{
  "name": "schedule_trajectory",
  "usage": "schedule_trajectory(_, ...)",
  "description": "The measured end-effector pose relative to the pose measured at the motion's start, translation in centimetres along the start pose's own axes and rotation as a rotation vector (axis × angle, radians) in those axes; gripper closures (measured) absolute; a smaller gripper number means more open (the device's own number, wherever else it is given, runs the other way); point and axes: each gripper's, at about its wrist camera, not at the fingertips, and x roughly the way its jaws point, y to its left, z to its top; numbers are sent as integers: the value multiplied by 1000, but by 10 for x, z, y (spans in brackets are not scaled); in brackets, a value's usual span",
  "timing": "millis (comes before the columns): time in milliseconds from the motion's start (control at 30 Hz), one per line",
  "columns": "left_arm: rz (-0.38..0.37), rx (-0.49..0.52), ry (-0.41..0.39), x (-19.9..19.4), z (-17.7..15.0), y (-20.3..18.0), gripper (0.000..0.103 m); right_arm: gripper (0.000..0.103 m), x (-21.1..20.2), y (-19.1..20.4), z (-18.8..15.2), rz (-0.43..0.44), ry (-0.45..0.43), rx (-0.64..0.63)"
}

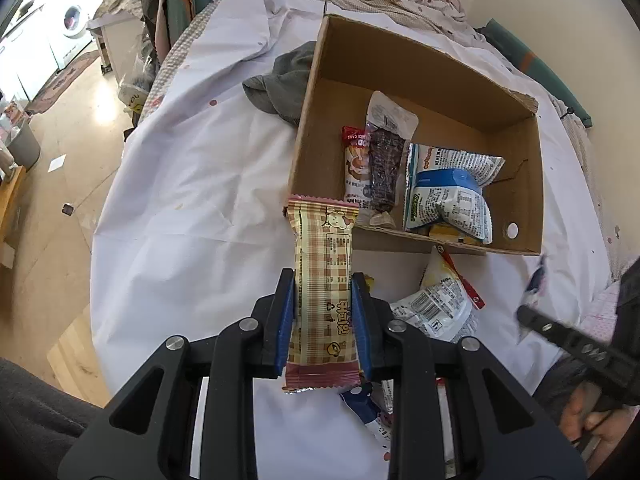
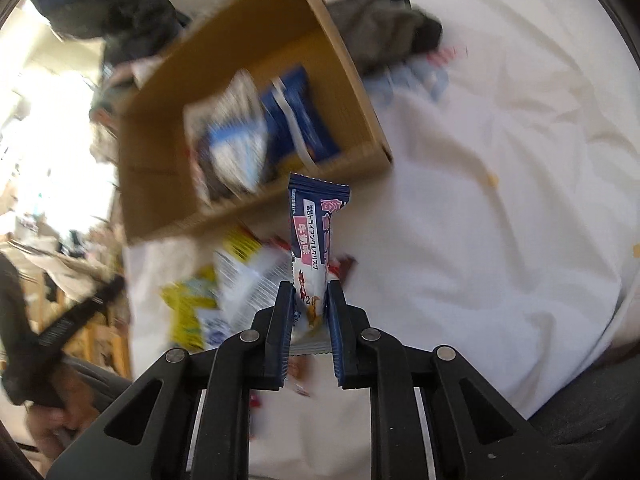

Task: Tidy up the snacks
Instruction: 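Grasp the checkered wafer bar with left tool while right tool grasps pink bar, then carry both bars into the cardboard box and open both tools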

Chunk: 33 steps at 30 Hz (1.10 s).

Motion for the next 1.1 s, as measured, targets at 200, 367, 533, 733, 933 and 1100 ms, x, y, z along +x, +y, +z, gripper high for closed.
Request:
schedule_trajectory(200, 10, -5, -57, -11, 0, 1, 80, 85, -14, 15, 7, 120, -70, -18)
schedule_trajectory(367, 12, 7, -124, -25, 1, 0, 80, 85, -25, 31, 7, 212, -122, -64)
schedule_trajectory(533, 6, 8, -158, -35, 3, -2, 80, 85, -40, 35, 19, 268, -184, -84)
schedule_trajectory(733, -8, 35, -176, -43, 16, -11, 80, 85, -52, 28, 42, 285, -224, -65)
schedule_trajectory(933, -14, 60, -210, -45, 46, -24, 80, 85, -49, 20, 69, 259, -241, -45)
schedule_trajectory(1100, -6, 85, -225, -36, 71, -36, 80, 85, -39, 13, 89, 201, -235, -40)
